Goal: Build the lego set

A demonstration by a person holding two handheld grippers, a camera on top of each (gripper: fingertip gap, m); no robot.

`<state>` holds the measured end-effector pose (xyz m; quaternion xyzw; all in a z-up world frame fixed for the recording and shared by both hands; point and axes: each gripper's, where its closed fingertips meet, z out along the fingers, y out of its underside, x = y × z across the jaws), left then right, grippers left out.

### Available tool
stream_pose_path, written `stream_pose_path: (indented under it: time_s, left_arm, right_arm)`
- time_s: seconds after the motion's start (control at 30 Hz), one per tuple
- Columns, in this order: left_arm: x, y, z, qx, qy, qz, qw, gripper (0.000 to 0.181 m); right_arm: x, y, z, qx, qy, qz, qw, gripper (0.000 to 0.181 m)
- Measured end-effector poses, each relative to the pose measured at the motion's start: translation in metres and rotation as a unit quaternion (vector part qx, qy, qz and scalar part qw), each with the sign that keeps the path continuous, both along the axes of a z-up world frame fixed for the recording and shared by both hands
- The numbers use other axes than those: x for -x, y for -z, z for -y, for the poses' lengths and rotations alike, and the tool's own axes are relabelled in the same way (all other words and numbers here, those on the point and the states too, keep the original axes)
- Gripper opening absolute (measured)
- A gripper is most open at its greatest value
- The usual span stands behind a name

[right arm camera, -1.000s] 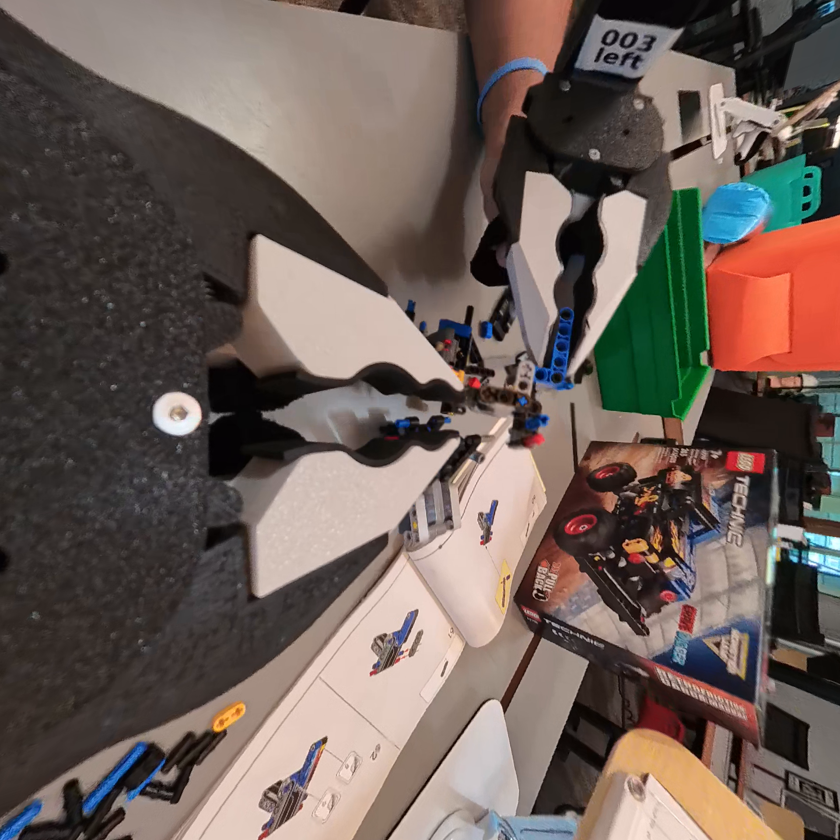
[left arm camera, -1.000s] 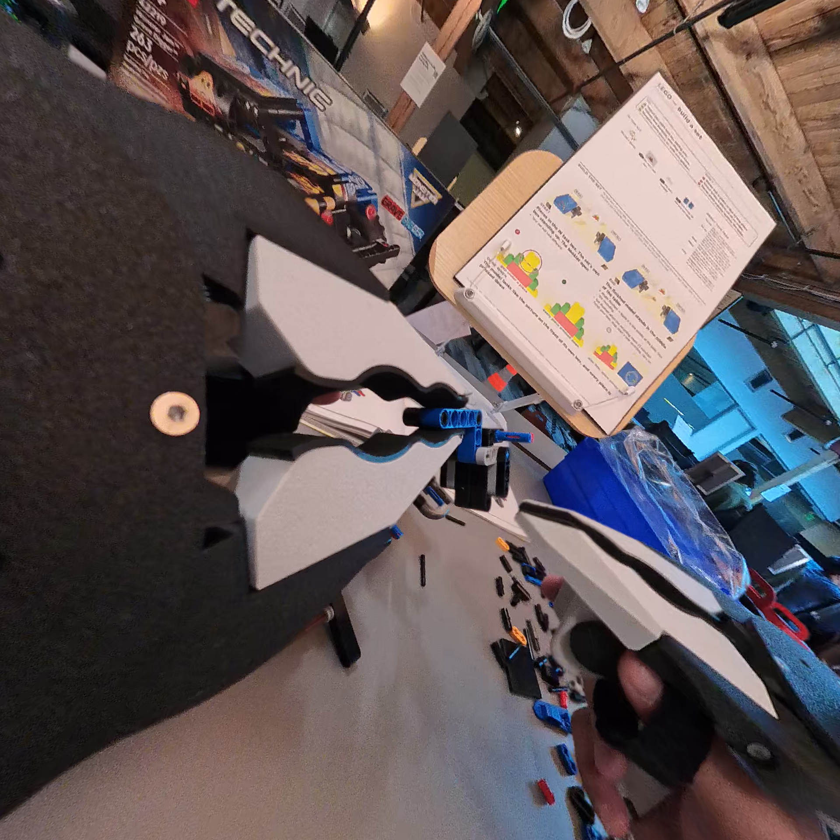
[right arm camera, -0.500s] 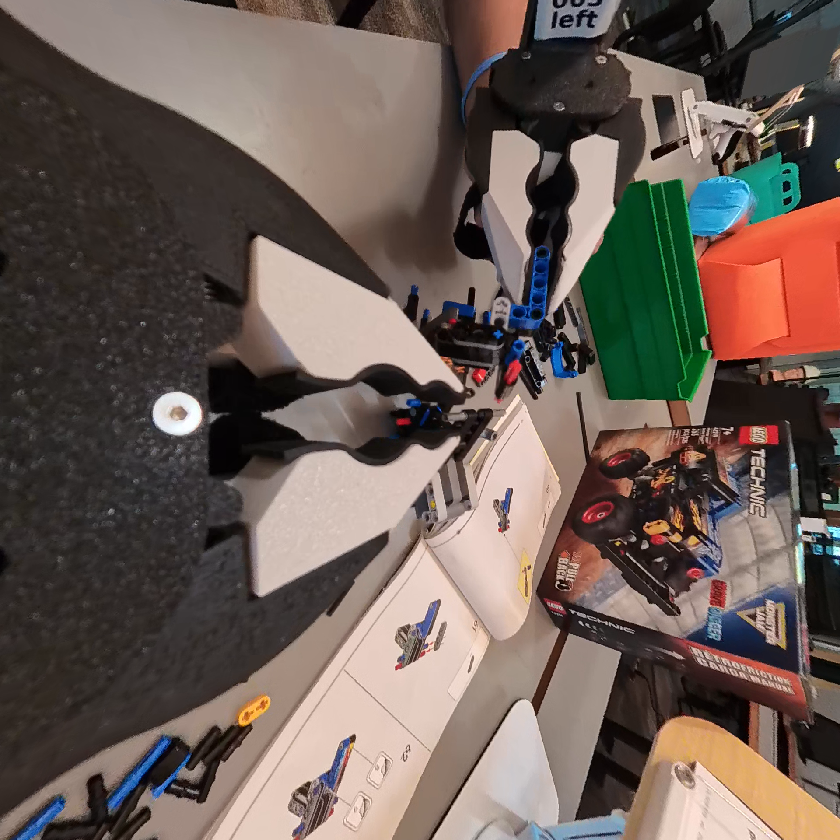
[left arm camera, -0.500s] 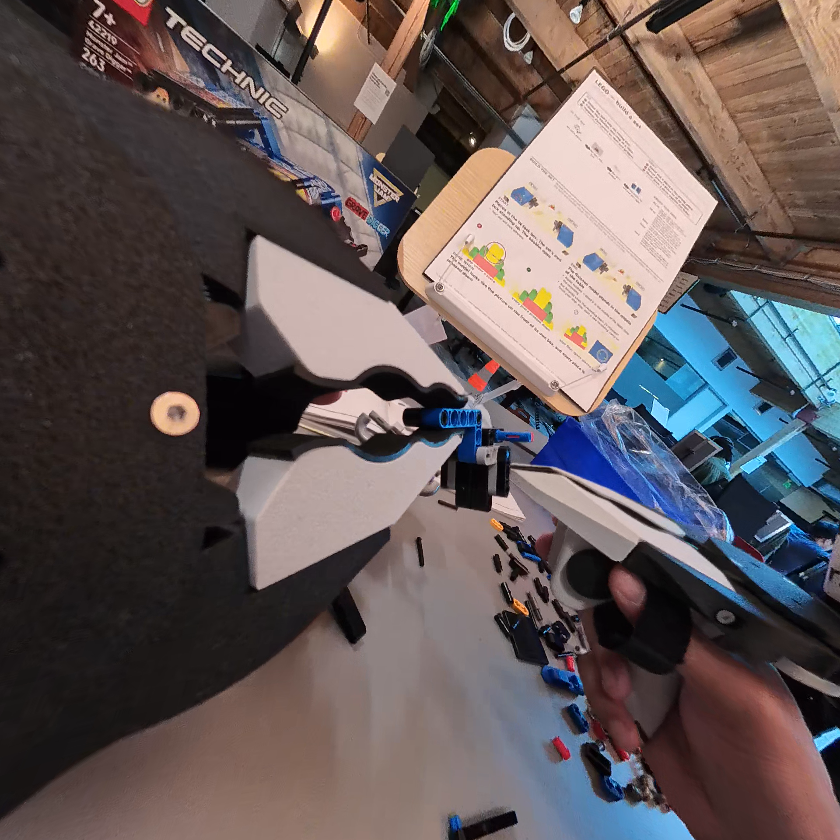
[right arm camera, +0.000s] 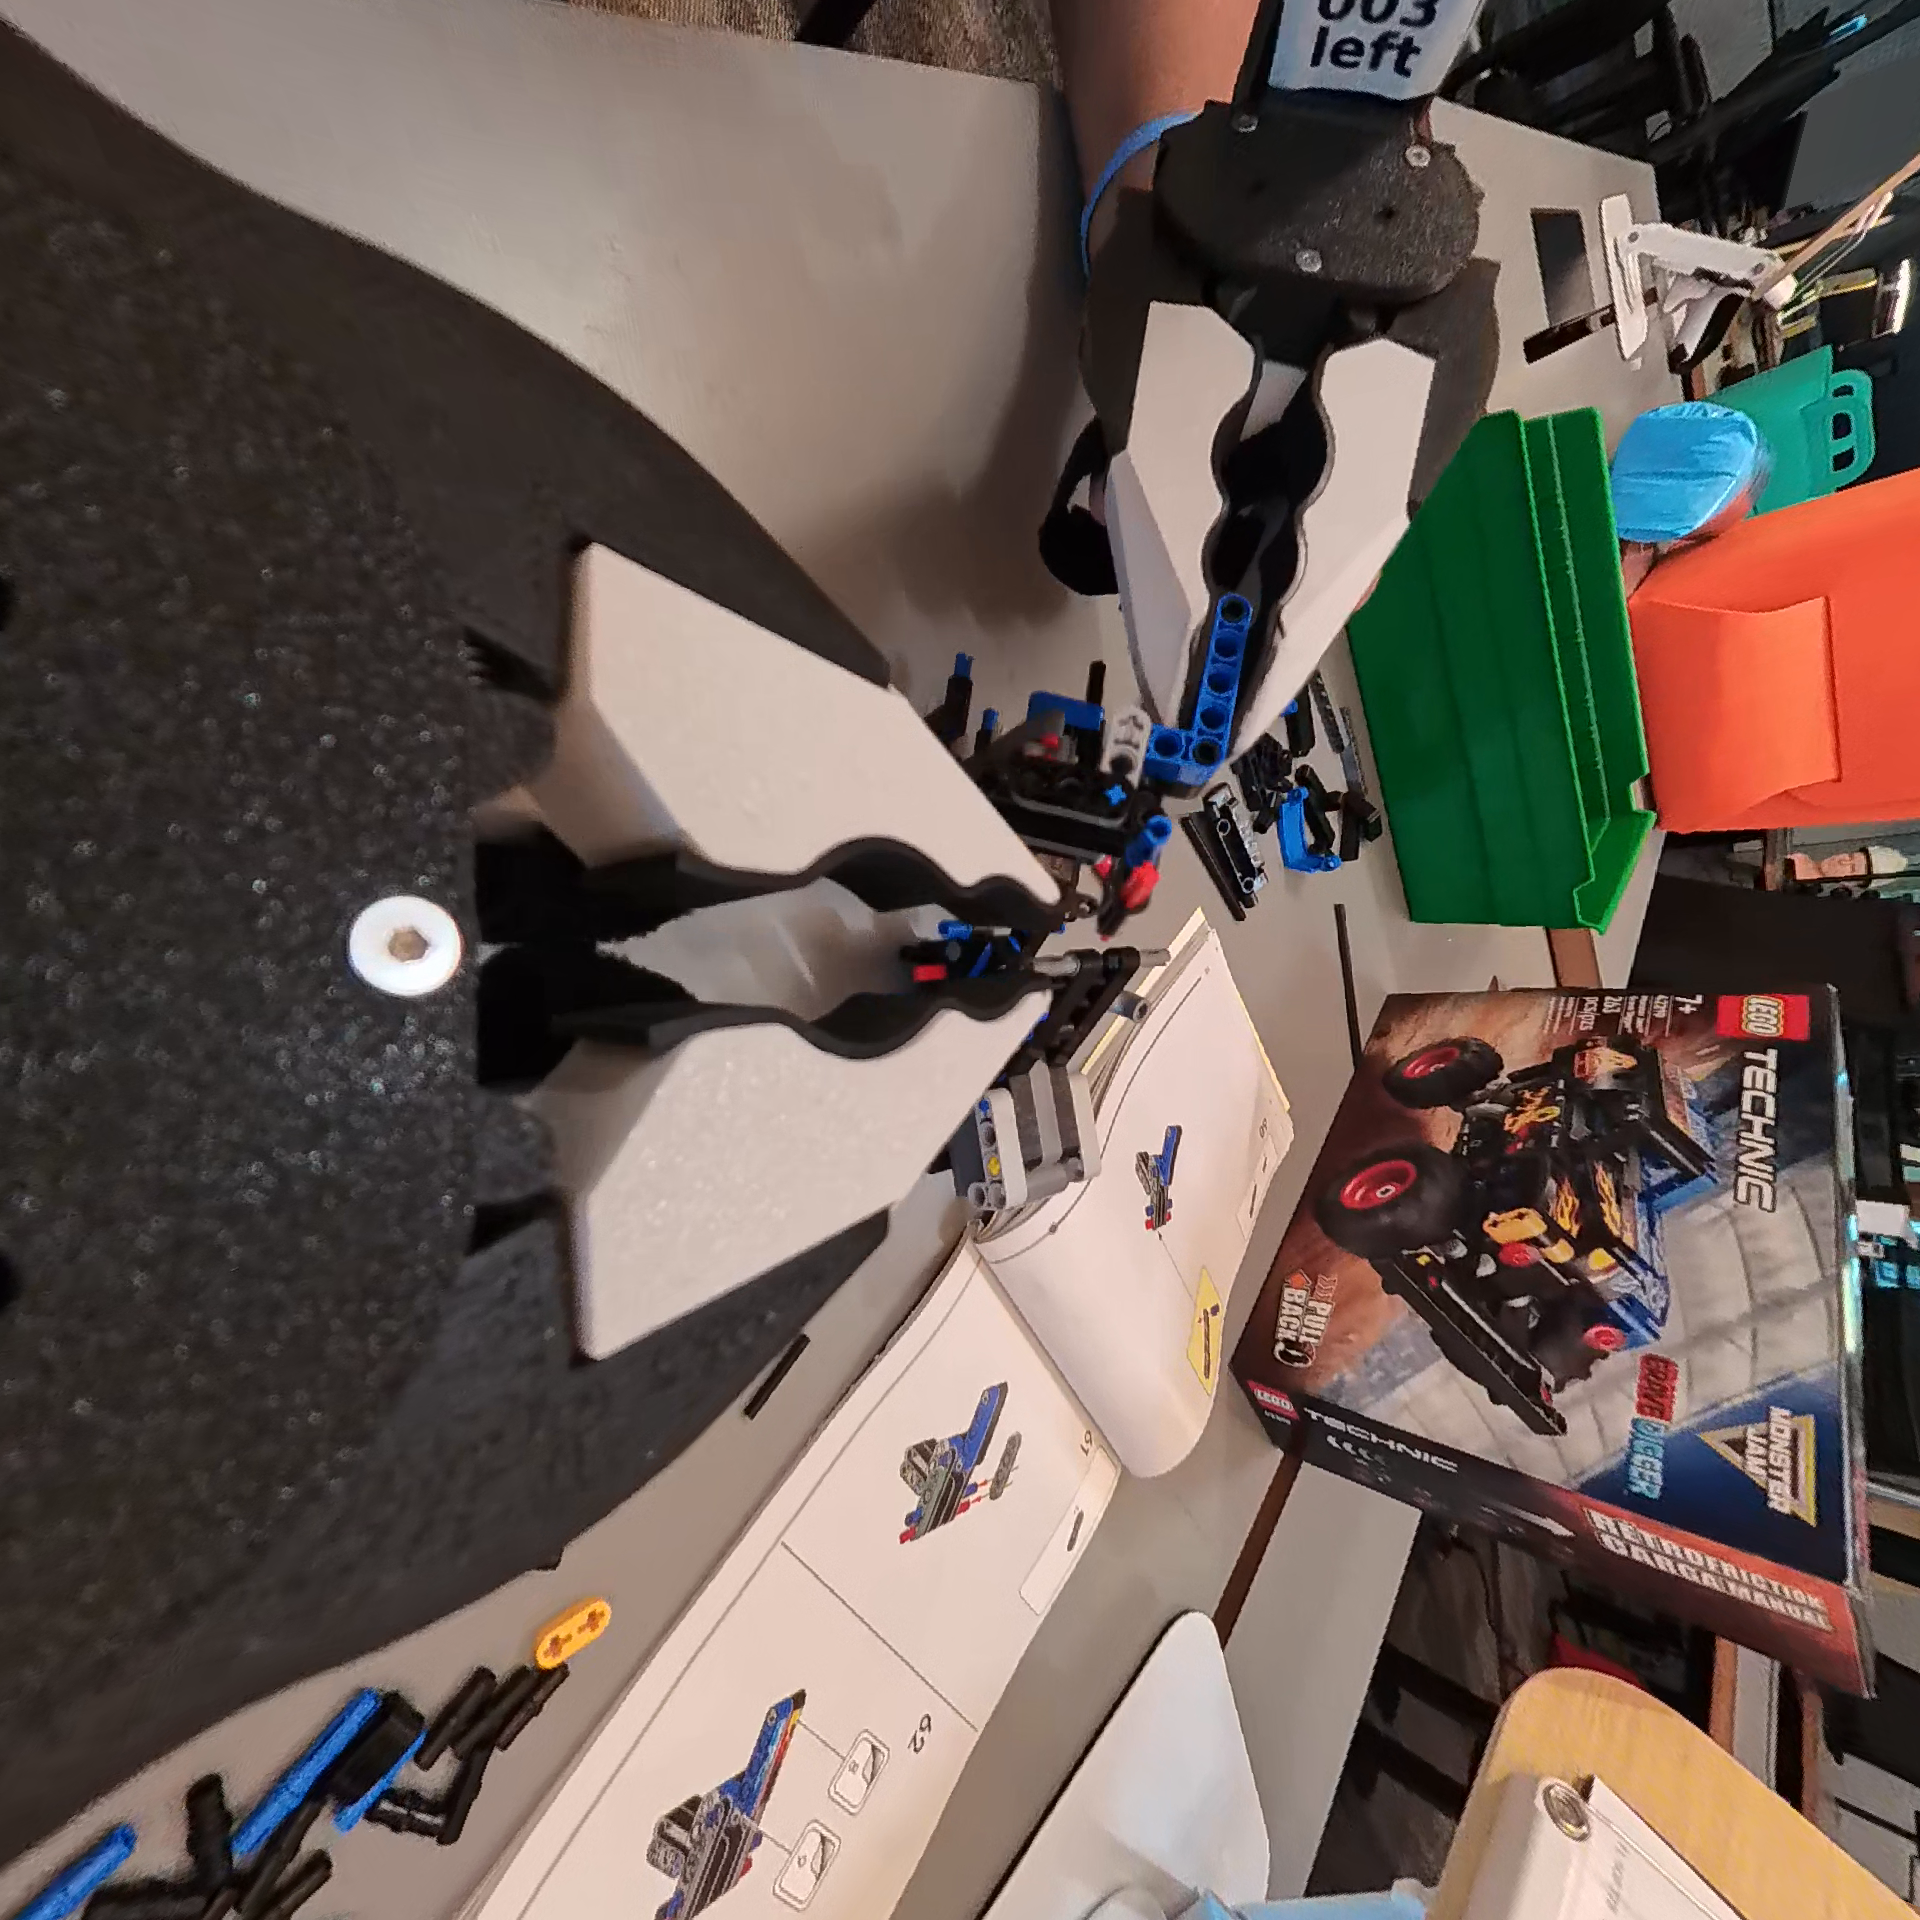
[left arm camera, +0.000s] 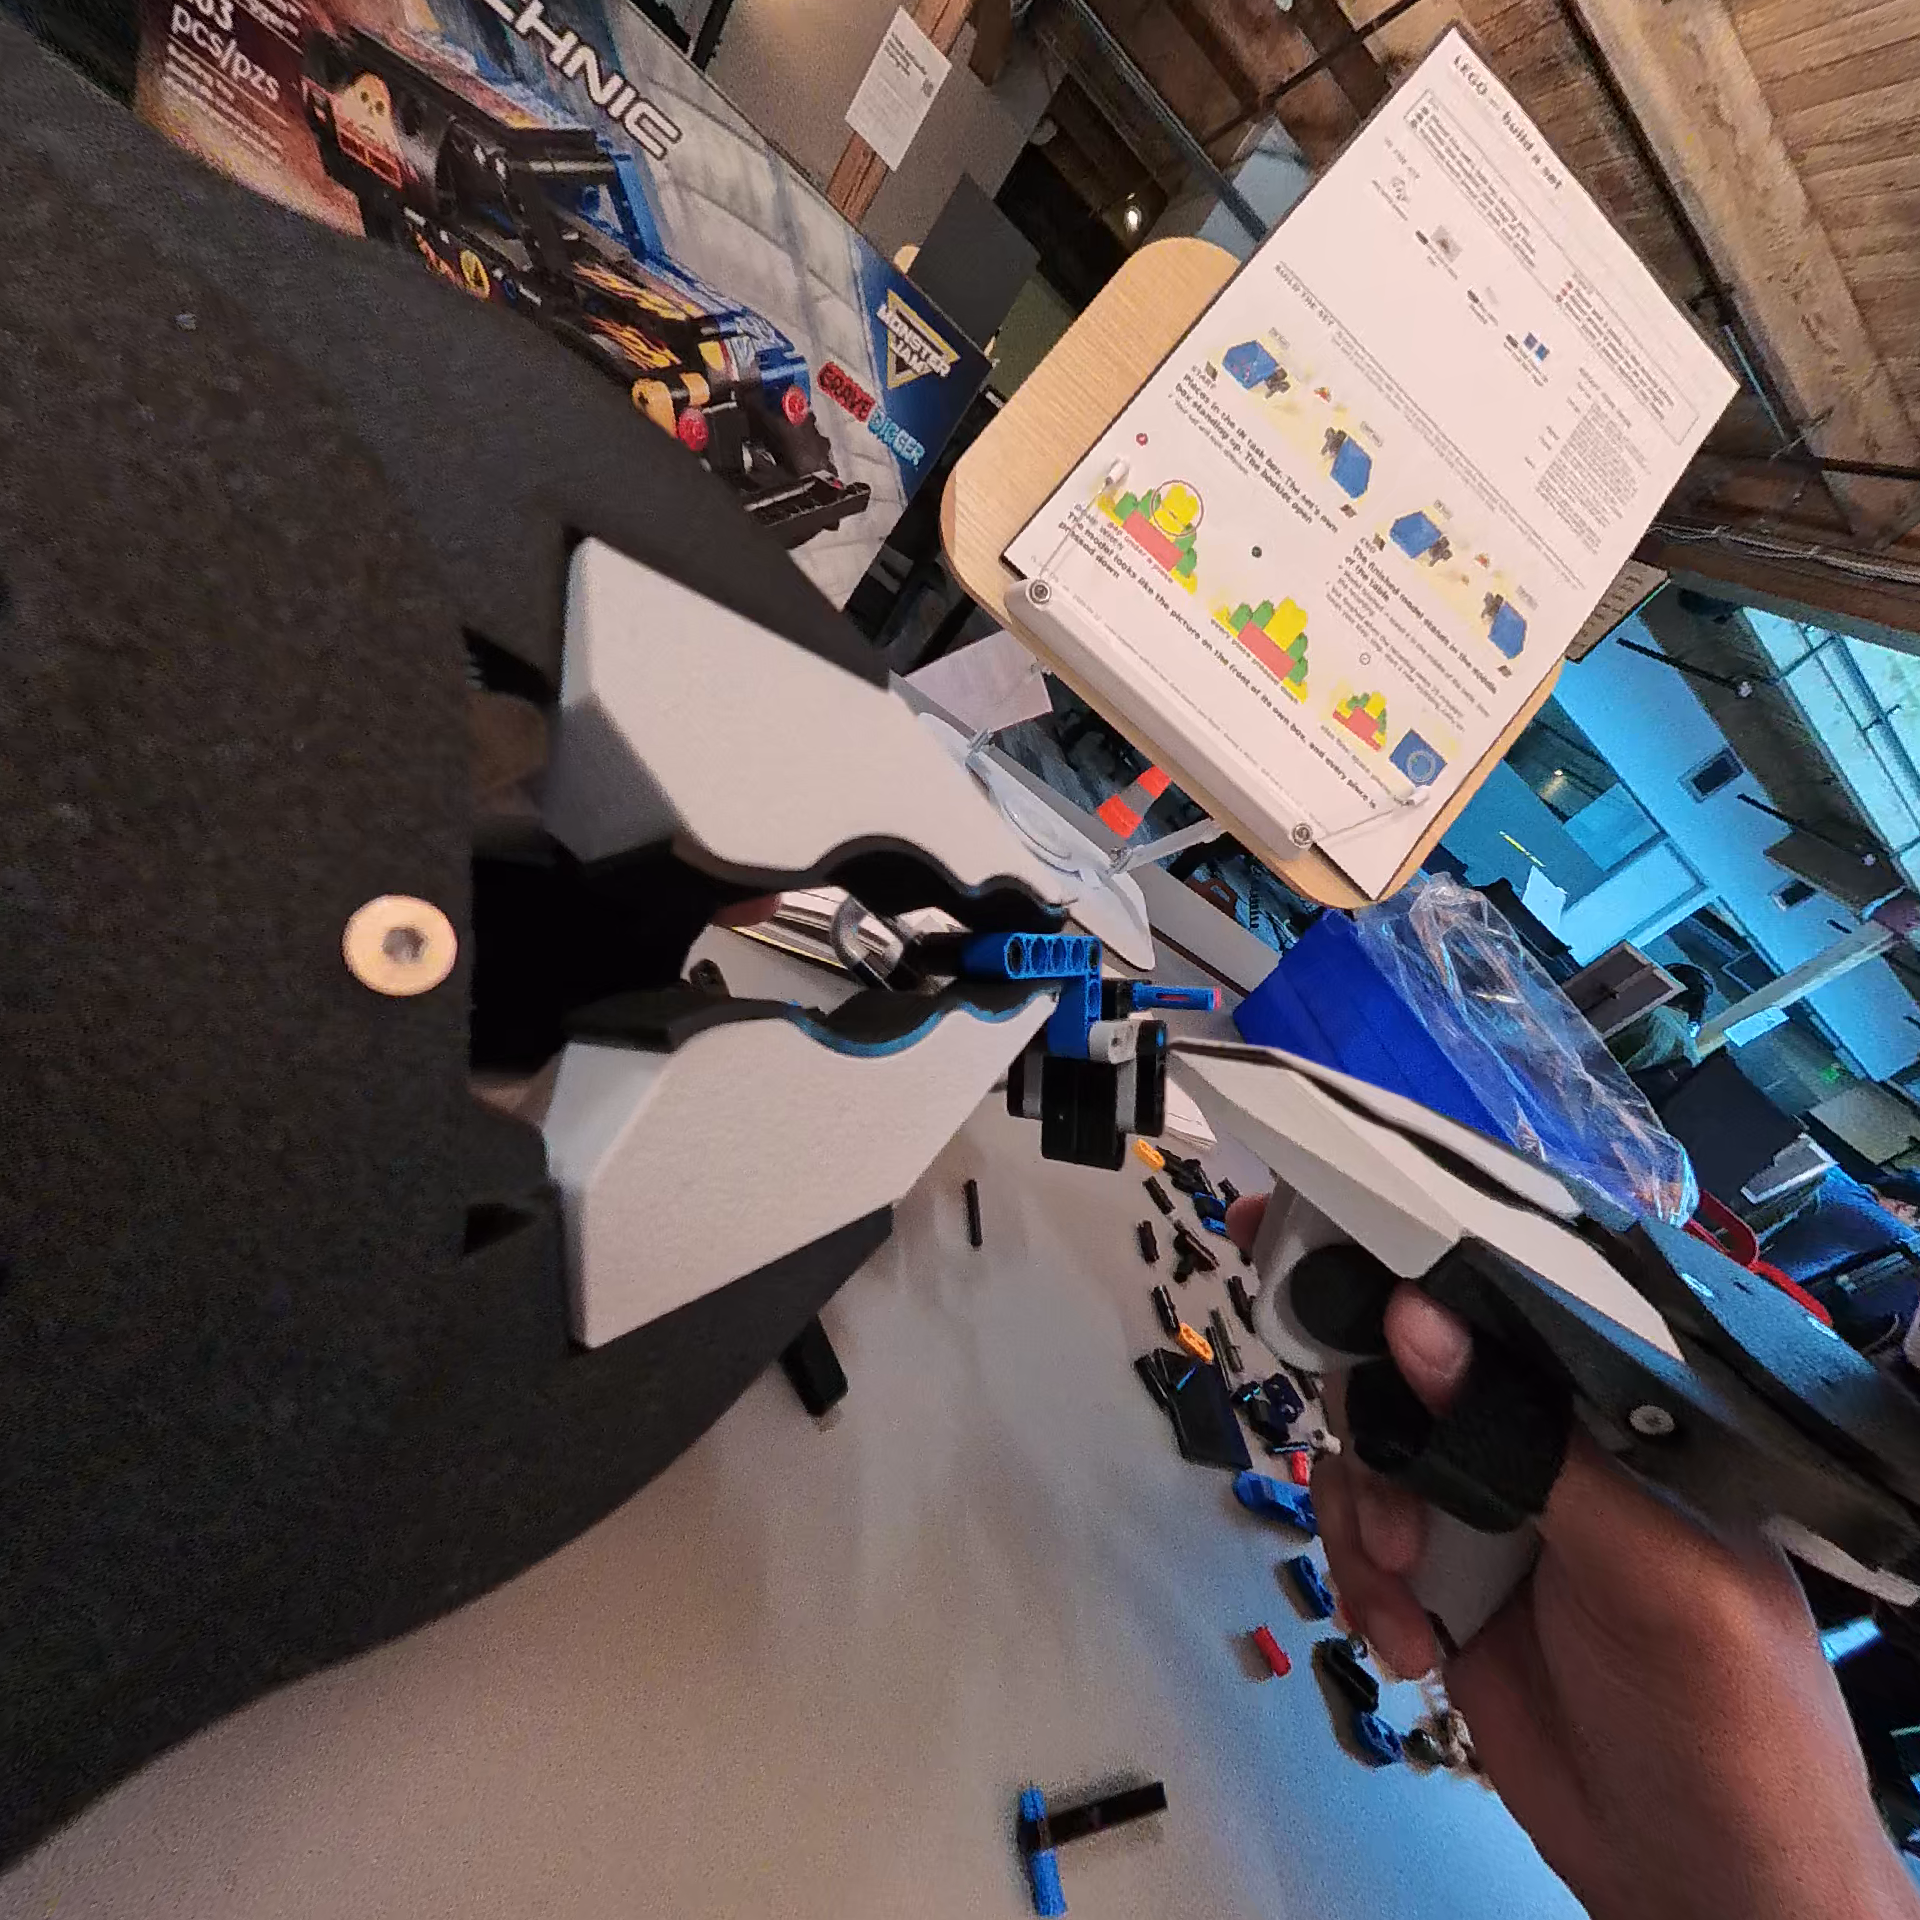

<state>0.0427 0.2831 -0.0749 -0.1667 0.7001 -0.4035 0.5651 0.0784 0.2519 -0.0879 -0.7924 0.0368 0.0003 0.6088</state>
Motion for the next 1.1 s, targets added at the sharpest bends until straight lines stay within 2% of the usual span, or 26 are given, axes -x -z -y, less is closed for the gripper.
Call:
stream_pose_path:
  time_s: [0.2, 1.1]
  left_arm:
    - [-0.001, -0.002, -0.006, 0.025, 0.0, -0.013, 1.0, 0.006]
    - [-0.001, -0.001, -0.007, 0.038, -0.001, -0.027, 0.999, 0.006]
  right_arm:
    - [0.003, 0.003, -0.002, 0.002, -0.006, -0.007, 1.0, 0.007]
    - [0.013, -0.003, -0.001, -0.002, -0.023, -0.005, 1.0, 0.006]
